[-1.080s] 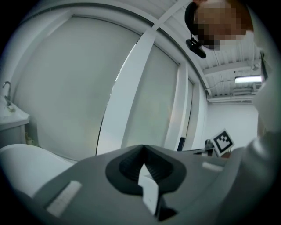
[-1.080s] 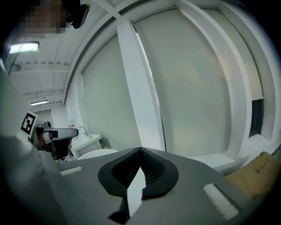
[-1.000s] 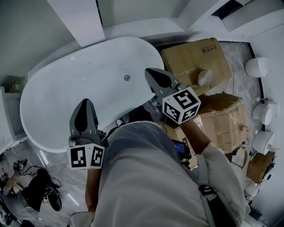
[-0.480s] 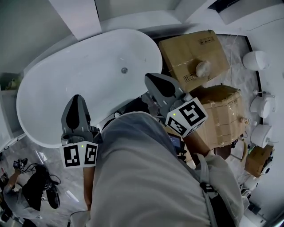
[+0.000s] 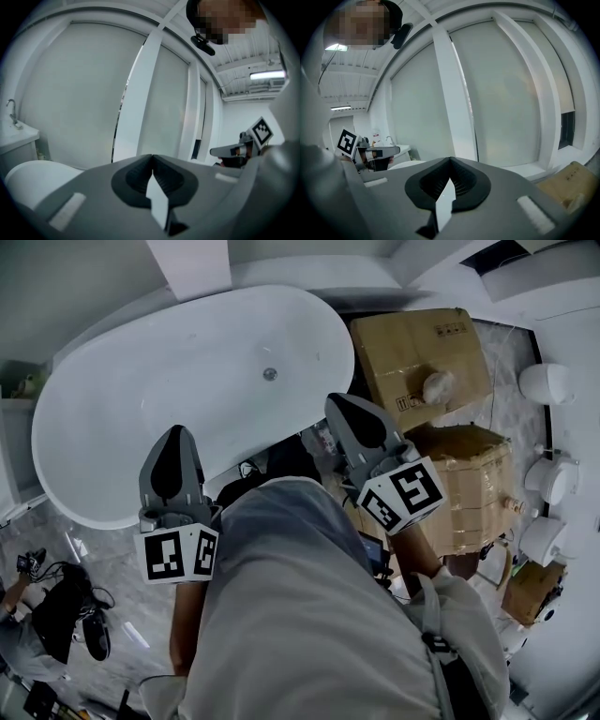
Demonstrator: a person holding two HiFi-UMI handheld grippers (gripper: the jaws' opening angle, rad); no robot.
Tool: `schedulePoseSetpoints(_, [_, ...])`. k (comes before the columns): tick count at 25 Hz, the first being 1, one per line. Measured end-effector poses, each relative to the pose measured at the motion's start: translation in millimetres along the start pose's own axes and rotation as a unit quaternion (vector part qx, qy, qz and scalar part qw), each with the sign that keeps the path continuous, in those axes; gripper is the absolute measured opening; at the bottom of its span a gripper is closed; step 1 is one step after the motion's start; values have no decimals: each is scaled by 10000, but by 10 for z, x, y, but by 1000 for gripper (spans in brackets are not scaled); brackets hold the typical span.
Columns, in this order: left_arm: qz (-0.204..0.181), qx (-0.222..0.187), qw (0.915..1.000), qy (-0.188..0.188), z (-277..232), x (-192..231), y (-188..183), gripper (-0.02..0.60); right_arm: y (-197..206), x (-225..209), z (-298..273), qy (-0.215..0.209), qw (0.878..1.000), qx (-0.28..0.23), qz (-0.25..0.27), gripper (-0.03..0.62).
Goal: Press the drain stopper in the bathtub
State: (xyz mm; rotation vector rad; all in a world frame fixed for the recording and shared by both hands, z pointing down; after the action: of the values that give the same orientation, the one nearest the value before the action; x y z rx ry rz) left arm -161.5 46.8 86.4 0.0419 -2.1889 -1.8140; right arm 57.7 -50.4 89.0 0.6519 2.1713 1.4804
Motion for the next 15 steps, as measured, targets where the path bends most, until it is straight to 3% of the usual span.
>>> schedulePoseSetpoints(8, [70,187,9998,-64,57,44,118,0,79,-39,-8,304,9993,210,38,-11])
schedulePoseSetpoints(15, [202,229,9995,-126,179,158,212,0,157,145,-25,292,9988,377,95,-11])
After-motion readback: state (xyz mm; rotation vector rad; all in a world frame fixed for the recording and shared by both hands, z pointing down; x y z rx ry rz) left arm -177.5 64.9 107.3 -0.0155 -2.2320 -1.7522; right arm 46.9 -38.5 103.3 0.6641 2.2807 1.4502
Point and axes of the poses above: the fingertips, and each gripper's own axes: z backward along the fingers, x to its left, y out of its underside, the point moved 4 cm from there along z, backward along the fingers, and after that the axes turned 15 degrees about y, right-handed, at the moved point
